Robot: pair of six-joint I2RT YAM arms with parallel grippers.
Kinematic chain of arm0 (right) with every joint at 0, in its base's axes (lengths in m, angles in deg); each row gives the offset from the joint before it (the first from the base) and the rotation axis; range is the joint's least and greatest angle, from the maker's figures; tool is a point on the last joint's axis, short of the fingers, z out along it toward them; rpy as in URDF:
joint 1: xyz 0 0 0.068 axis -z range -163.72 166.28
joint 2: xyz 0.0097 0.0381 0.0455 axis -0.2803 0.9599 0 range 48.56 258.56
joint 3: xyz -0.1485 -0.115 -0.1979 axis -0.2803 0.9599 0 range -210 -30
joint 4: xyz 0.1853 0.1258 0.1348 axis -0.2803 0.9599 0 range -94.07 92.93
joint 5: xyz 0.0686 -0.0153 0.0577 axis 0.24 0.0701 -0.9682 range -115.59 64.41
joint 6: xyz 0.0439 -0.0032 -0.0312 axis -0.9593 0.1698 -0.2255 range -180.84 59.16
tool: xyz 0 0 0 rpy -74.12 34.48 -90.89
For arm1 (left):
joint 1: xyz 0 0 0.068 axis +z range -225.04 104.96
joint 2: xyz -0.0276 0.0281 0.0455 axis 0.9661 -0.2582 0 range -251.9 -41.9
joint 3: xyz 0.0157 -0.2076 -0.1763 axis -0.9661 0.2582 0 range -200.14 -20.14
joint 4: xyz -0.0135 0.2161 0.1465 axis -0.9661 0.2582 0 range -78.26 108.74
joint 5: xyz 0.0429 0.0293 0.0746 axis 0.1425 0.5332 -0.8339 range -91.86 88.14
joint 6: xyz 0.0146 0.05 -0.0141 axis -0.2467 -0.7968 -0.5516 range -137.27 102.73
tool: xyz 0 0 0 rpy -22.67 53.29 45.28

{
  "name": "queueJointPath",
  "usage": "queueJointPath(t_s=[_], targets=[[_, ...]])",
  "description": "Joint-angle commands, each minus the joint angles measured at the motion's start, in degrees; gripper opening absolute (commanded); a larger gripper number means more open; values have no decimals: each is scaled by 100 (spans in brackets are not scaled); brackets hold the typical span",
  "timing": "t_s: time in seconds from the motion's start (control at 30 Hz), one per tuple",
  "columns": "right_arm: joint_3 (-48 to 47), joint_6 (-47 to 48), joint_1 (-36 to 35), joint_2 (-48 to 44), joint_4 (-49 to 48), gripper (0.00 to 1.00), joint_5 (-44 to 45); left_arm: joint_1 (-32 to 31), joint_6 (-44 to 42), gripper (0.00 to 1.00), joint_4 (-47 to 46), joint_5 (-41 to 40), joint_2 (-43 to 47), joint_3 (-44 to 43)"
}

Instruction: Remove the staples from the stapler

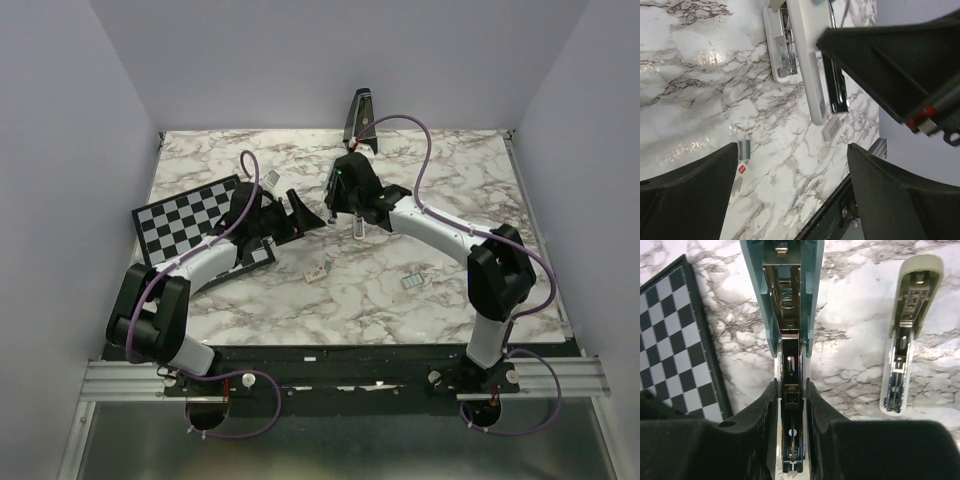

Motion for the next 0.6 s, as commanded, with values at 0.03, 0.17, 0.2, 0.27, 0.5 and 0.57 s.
queueJointPath(t_s=[0.03,0.17,0.2,0.27,0.5,0.57], targets=[[-150,388,98,359,-274,1,349,-29,-543,99,773,-312,535,-210],[-344,581,116,755,-274,1,603,-20,-1008,99,1694,-995,825,-324],[-440,669,98,903,-266,1,639,-20,-1227,99,1819,-1102,956,-341],[-537,748,107,1027,-266,1,700,-20,-1395,99,2109,-1357,1106,-368],[-766,845,124,1484,-169,4,841,-12,-1896,99,2936,-2333,1581,-570],[-792,863,133,1607,-125,5,868,-12,-2045,99,3050,-2527,1669,-561]])
